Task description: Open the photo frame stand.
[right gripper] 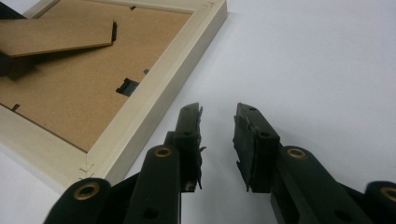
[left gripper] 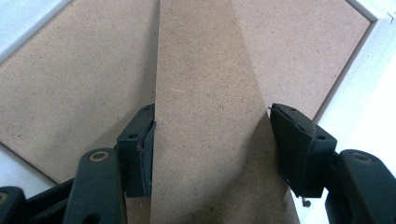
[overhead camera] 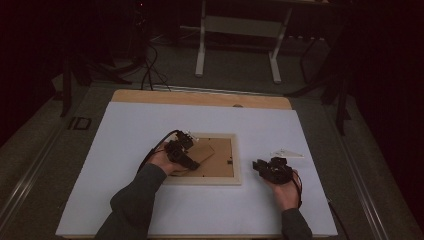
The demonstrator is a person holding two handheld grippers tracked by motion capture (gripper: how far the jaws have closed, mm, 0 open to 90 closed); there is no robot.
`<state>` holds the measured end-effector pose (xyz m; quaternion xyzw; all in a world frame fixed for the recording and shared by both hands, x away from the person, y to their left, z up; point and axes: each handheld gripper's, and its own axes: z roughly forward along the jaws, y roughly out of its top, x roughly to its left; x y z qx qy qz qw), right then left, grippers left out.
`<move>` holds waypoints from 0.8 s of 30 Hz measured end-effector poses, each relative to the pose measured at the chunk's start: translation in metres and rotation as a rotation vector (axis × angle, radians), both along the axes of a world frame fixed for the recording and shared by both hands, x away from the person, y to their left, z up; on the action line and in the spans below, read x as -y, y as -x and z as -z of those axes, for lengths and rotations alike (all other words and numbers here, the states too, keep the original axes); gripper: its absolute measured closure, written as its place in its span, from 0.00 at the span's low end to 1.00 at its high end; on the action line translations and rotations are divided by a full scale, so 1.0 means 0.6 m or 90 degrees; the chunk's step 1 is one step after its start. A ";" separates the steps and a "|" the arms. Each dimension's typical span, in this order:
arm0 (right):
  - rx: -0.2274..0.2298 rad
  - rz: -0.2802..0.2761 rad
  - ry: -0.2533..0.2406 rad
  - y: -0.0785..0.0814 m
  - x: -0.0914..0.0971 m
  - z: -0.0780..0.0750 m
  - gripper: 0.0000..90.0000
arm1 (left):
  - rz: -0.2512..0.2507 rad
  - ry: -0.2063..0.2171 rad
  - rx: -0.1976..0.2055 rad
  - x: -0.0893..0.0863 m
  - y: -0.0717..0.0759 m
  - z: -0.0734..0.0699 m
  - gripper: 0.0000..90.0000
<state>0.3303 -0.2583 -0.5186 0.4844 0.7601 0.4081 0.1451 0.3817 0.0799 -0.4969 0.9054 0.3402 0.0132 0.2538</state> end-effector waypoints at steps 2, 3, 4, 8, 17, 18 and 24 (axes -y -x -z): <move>-0.003 -0.001 0.001 0.001 -0.003 0.000 0.79 | -0.002 -0.002 0.011 0.001 0.003 0.002 0.42; -0.001 -0.004 0.003 0.001 -0.004 0.000 0.78 | -0.003 -0.002 0.015 0.001 0.004 0.003 0.42; 0.000 -0.005 0.002 0.001 -0.005 -0.001 0.78 | -0.002 -0.005 0.019 0.001 0.006 0.004 0.42; 0.007 -0.010 0.000 0.002 -0.009 -0.007 0.79 | -0.005 -0.007 0.035 0.002 0.010 0.006 0.42; 0.019 -0.017 0.000 -0.001 -0.014 -0.023 0.78 | -0.009 -0.008 0.070 0.003 0.020 0.010 0.42; 0.020 -0.020 0.001 -0.002 -0.014 -0.026 0.79 | -0.009 -0.008 0.078 0.002 0.023 0.011 0.42; 0.027 -0.032 0.010 -0.016 -0.023 -0.042 0.79 | -0.009 -0.012 0.107 0.004 0.033 0.009 0.42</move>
